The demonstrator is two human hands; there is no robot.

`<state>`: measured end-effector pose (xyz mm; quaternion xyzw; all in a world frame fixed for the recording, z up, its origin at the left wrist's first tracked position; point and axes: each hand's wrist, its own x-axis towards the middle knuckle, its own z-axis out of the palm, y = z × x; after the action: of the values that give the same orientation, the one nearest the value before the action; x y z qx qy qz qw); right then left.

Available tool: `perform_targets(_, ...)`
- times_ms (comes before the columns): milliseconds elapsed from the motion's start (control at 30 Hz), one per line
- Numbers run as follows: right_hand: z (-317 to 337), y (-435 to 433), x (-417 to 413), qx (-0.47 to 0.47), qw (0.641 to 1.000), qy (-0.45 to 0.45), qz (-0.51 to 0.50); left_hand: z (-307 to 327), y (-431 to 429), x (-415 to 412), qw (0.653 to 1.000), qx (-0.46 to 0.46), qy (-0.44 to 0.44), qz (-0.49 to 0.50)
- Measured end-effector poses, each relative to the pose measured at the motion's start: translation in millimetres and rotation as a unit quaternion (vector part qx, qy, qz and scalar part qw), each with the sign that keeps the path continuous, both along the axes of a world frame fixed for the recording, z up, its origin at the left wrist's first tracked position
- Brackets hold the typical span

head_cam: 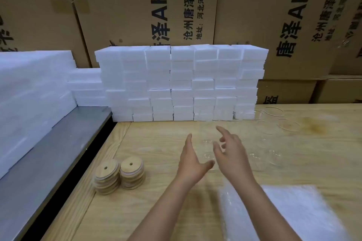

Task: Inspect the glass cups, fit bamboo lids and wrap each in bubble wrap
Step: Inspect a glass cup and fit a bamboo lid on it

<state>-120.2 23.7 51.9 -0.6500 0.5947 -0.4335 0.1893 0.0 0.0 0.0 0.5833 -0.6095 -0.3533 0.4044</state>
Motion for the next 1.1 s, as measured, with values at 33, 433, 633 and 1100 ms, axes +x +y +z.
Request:
perform_targets(33, -2, -2, 5, 0.016, 1.000, 0.026, -0.007, -1, -2, -4, 1.000, -0.001, 0.001, 0.002)
perform_targets(433, -15, -1, 30, -0.012, 0.997, 0.055, -0.049, 3, -4, -20, 0.990, -0.018, 0.117, 0.082)
perform_targets(633, -32, 20, 56, -0.112, 0.993, -0.030, -0.035, 0, 20, 5, 0.977, -0.125, 0.115, 0.126)
perform_targets(1100, -97, 35, 72, -0.037, 0.956, -0.274, 0.093, -52, 28, 32, 0.953, -0.254, 0.046, 0.156)
